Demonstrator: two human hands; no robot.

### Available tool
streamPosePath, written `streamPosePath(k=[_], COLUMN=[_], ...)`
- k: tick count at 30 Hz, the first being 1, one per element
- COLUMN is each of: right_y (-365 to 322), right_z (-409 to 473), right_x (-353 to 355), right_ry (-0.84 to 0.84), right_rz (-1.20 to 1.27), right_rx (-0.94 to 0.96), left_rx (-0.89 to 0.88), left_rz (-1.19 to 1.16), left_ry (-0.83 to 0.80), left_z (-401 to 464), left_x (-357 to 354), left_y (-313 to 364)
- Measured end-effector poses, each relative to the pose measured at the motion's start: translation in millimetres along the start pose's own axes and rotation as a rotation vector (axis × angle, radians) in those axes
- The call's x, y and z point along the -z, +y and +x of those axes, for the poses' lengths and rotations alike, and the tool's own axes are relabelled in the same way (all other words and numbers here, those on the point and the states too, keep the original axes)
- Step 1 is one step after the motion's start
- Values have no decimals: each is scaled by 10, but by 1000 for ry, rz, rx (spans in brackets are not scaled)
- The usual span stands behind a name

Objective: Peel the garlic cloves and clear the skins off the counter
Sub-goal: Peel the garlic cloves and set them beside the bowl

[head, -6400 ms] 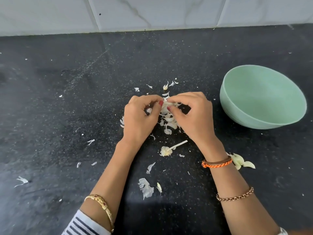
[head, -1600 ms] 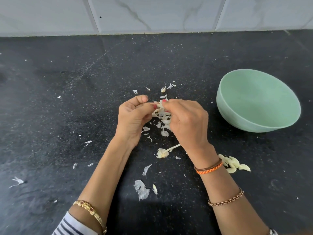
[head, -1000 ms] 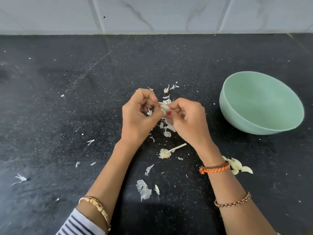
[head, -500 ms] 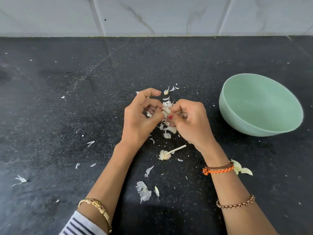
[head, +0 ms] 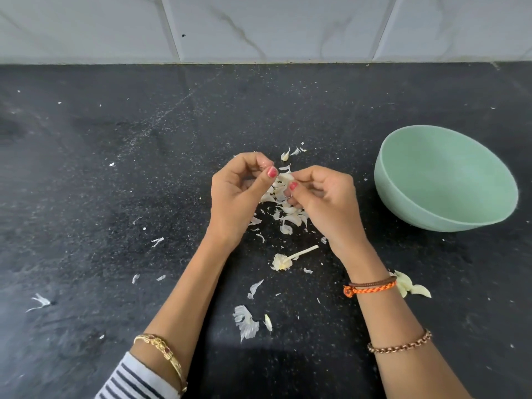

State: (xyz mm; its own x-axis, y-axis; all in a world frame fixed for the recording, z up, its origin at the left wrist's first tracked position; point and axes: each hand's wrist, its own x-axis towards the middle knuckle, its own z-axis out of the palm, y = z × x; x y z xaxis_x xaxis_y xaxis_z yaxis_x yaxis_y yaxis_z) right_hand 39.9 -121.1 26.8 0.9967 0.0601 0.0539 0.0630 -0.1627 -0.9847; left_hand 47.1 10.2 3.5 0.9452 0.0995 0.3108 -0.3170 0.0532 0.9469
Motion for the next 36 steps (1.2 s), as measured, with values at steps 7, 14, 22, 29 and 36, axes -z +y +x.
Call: streamPosePath(k=[7, 14, 22, 29, 36], right_y=[5, 11, 79, 196, 237], right_z=[3, 9, 13, 11, -19], right_x=[0, 8, -41, -106, -162], right_ry=[-73, -33, -11, 142, 305], right_rz=[54, 86, -47, -239, -455], right_rx=[-94, -117, 67, 311, 505], left_rx=[6, -38, 19, 53, 117], left_rz=[76, 89, -10, -104, -161], left_ry=[-116, -118, -42, -32, -52], left_z=[12, 1, 2, -26, -31], left_x=[11, -2, -23, -66, -91], left_y=[-47, -49, -61, -51, -43])
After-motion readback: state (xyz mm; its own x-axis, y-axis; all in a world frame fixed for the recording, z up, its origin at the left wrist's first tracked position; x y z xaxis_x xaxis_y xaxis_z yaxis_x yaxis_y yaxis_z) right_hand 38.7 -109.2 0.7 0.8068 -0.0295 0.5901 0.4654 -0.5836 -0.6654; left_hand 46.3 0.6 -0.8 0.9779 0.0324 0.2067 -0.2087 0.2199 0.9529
